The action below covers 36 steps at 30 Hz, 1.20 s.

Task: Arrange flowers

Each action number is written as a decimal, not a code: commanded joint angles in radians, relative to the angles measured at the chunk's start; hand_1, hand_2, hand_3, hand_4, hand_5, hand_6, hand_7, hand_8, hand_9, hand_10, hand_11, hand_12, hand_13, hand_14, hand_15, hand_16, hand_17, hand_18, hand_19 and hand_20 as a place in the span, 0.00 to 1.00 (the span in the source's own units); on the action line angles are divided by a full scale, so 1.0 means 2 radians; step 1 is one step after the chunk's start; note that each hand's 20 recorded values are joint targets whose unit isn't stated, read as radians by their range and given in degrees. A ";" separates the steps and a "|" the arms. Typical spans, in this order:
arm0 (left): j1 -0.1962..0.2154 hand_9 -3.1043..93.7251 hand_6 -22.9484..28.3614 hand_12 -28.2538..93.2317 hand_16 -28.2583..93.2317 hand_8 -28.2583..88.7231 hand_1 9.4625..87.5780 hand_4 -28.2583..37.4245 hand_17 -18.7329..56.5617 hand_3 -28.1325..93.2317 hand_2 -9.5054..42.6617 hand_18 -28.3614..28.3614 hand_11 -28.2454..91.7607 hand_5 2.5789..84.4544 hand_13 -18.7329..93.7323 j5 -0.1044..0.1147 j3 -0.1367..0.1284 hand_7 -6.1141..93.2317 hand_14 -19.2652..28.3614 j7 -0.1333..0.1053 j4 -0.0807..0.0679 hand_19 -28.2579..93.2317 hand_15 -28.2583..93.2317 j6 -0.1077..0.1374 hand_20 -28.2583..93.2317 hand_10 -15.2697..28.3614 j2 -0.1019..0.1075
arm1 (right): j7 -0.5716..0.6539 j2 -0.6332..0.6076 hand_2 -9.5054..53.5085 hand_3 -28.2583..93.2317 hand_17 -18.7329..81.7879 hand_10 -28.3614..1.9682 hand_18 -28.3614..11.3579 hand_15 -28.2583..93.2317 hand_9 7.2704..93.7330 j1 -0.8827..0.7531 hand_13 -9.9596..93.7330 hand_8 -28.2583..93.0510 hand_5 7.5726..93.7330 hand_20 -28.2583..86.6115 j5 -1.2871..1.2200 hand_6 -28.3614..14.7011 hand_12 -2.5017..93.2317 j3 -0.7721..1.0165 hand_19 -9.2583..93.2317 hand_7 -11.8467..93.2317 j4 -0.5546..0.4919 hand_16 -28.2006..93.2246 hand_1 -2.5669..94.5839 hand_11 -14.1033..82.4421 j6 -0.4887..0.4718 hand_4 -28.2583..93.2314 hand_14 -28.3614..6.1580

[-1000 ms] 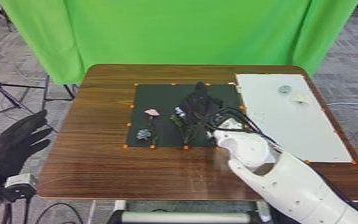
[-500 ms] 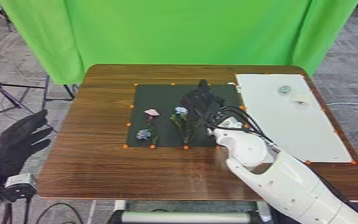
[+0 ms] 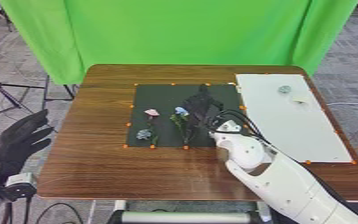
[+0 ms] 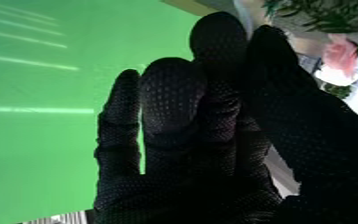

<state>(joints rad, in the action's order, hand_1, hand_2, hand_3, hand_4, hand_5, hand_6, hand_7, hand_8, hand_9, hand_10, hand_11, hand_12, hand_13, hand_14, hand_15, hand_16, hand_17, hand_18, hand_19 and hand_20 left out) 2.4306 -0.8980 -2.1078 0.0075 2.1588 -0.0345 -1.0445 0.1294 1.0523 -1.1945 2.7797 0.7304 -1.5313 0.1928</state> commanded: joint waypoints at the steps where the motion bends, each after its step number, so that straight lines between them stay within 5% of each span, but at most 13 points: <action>1: 0.004 0.21 0.47 0.39 0.26 0.15 0.17 0.00 0.13 0.81 0.11 0.83 0.36 0.24 0.30 0.000 -0.003 0.28 0.65 0.005 -0.001 0.56 0.42 -0.004 0.29 0.55 0.000 | -0.013 -0.011 0.00 0.89 0.34 0.74 0.30 0.79 0.81 -0.012 0.75 0.25 0.61 0.64 -0.016 0.77 0.47 0.022 0.74 0.65 -0.024 0.48 0.41 0.50 -0.002 0.00 0.70; 5: 0.005 0.21 0.47 0.39 0.26 0.15 0.17 0.00 0.13 0.82 0.11 0.84 0.36 0.24 0.30 0.000 -0.003 0.29 0.65 0.004 -0.001 0.56 0.42 -0.003 0.29 0.55 -0.001 | -0.019 -0.015 0.00 0.90 0.33 0.69 0.28 0.80 0.74 -0.016 0.73 0.25 0.60 0.65 -0.021 0.77 0.37 0.034 0.73 0.62 -0.041 0.48 0.34 0.61 -0.007 0.00 0.68; 11: 0.008 0.21 0.47 0.39 0.26 0.15 0.17 0.00 0.13 0.81 0.11 0.84 0.36 0.24 0.30 0.000 -0.004 0.29 0.65 0.002 0.001 0.56 0.42 -0.001 0.29 0.55 -0.004 | -0.014 -0.028 0.00 0.93 0.31 0.68 0.27 0.81 0.68 -0.028 0.68 0.08 0.58 0.65 -0.031 0.75 0.36 0.066 0.72 0.62 -0.076 0.47 0.29 0.64 -0.039 0.00 0.64; 18: 0.010 0.21 0.47 0.39 0.26 0.15 0.17 0.00 0.13 0.82 0.11 0.83 0.36 0.24 0.30 -0.001 -0.005 0.29 0.65 -0.001 0.003 0.56 0.42 0.002 0.29 0.55 -0.009 | 0.043 -0.060 0.00 0.94 0.29 0.63 0.26 0.82 0.57 -0.029 0.62 0.06 0.49 0.65 -0.048 0.71 0.36 0.117 0.71 0.60 -0.094 0.46 0.25 0.66 -0.096 0.00 0.60; 25: 0.012 0.21 0.47 0.39 0.26 0.15 0.17 0.00 0.13 0.82 0.11 0.84 0.37 0.24 0.30 -0.001 -0.006 0.29 0.65 -0.002 0.004 0.56 0.42 0.003 0.29 0.55 -0.011 | 0.130 -0.097 0.00 0.97 0.23 0.45 0.23 0.55 0.26 -0.009 0.42 0.13 0.20 0.59 -0.057 0.53 0.30 0.163 0.64 0.38 -0.035 0.38 0.26 0.35 -0.176 0.00 0.50; 32: 0.015 0.21 0.47 0.39 0.26 0.15 0.17 0.00 0.13 0.82 0.11 0.84 0.36 0.24 0.30 -0.001 -0.007 0.29 0.65 -0.005 0.006 0.56 0.42 0.005 0.29 0.55 -0.012 | 0.180 -0.112 0.00 0.96 0.20 0.42 0.13 0.30 0.17 -0.001 0.36 0.18 0.12 0.48 -0.075 0.48 0.32 0.189 0.55 0.27 0.017 0.49 0.27 0.21 -0.237 0.00 0.39; 36: 0.014 0.21 0.47 0.39 0.26 0.15 0.17 0.00 0.13 0.82 0.11 0.84 0.37 0.24 0.30 -0.001 -0.007 0.29 0.65 -0.005 0.005 0.56 0.42 0.004 0.29 0.55 -0.012 | 0.198 -0.108 0.00 0.96 0.19 0.43 0.12 0.27 0.16 0.000 0.36 0.18 0.11 0.46 -0.079 0.47 0.32 0.200 0.53 0.26 0.043 0.49 0.27 0.18 -0.247 0.00 0.37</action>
<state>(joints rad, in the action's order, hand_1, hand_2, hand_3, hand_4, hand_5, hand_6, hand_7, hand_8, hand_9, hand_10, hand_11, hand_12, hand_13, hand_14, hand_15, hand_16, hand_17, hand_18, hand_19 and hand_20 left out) 2.4465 -0.8984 -2.1162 0.0014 2.1618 -0.0325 -1.0597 0.4709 0.8610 -1.2013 2.6113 1.0988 -1.5005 -0.2820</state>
